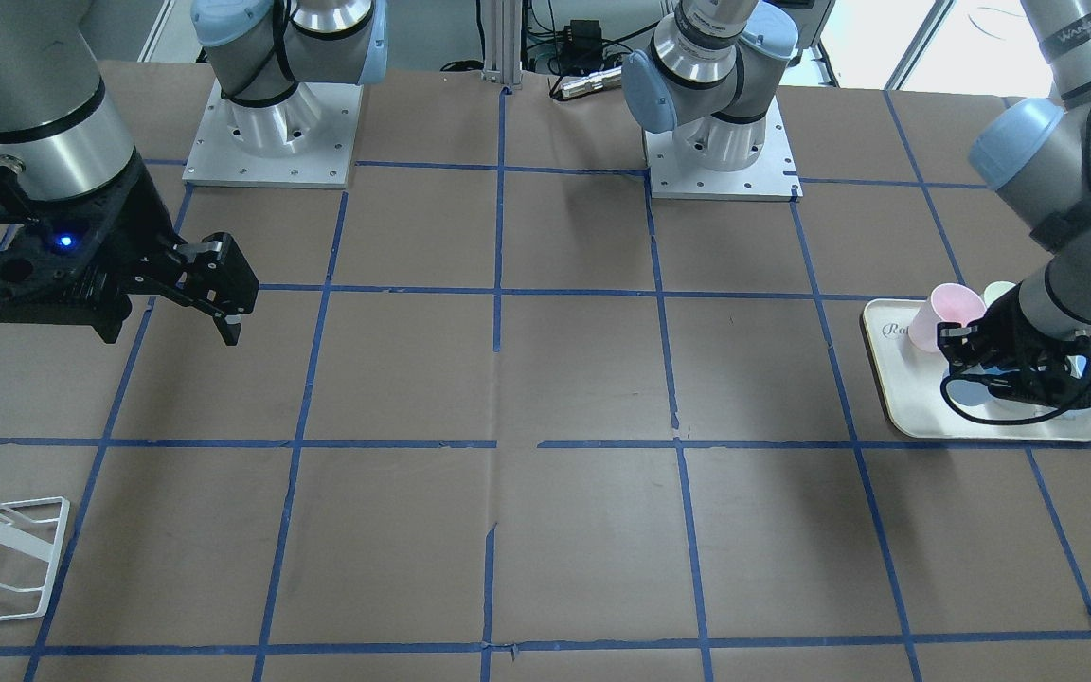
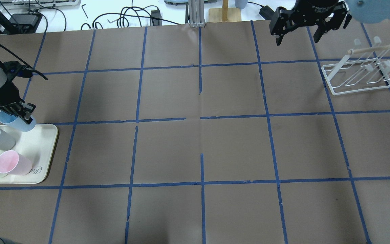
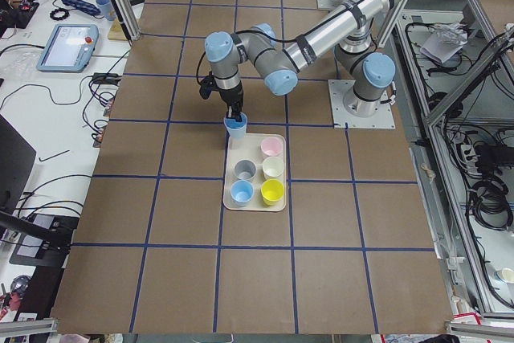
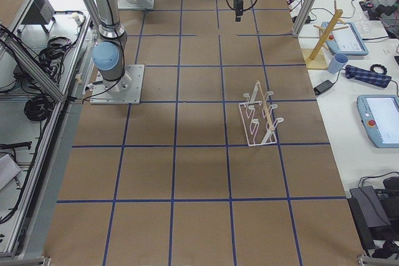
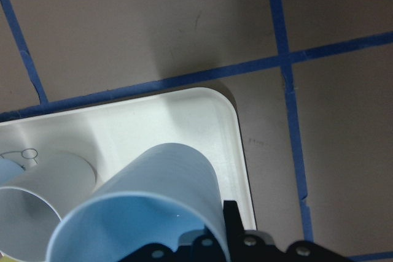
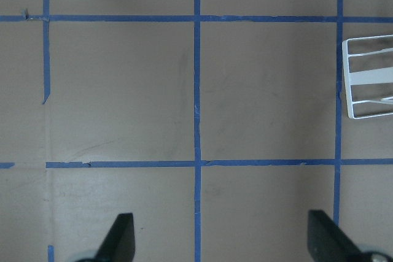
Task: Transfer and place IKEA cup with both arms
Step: 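Set the cup upright on the tray and open the left gripper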
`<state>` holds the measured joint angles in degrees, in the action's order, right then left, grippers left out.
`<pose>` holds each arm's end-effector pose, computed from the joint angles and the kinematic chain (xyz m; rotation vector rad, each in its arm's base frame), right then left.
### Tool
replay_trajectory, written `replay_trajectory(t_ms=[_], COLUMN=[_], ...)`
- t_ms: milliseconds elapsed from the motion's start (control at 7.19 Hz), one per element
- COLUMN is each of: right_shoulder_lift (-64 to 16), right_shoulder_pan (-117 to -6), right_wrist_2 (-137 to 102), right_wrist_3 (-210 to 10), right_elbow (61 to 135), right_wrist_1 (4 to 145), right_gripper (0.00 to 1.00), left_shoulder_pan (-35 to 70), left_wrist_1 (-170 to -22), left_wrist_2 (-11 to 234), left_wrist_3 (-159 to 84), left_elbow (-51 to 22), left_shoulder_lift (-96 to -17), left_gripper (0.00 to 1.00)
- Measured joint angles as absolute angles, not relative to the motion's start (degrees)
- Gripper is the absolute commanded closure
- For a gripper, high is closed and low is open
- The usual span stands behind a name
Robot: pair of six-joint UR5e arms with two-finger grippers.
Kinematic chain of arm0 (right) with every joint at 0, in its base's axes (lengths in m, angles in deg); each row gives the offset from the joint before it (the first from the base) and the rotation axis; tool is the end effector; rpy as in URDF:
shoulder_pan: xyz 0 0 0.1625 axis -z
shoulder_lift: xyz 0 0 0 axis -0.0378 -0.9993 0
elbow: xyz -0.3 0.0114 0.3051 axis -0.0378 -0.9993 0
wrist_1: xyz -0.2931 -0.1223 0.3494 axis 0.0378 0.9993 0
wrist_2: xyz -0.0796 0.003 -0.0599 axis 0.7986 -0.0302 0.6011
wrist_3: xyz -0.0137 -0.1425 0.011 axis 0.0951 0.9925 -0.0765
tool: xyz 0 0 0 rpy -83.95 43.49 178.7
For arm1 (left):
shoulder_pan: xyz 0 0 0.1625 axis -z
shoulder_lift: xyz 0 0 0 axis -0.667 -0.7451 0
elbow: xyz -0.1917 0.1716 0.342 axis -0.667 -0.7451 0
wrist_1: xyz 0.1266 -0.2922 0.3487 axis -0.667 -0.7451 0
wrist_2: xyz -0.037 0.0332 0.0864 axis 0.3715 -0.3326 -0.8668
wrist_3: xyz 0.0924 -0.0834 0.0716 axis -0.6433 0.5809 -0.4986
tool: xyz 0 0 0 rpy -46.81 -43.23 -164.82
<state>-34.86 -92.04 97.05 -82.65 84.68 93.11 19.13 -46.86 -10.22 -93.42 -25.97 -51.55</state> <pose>0.1280 -0.6401 0.4580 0.0153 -3.1088 0.1718 0.1962 -0.5764 0.2209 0.3289 3.0155 0.2494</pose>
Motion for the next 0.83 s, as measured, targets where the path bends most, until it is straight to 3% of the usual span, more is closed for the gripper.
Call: replay_trajectory(t_ms=[834], right_shoulder_lift=[-34.94], right_shoulder_pan=[-92.08], right_wrist_2=[96.91], right_wrist_3=[-82.63], right_elbow=[84.72], right_wrist_1=[93.15], right_gripper=[0.00], left_shoulder_pan=[14.60], left_wrist_1=[-42.43], left_wrist_2=[-10.51], left_wrist_3=[-95.89], left_elbow=[-26.26], left_shoulder_lift=[-57.59], left_gripper=[1.00])
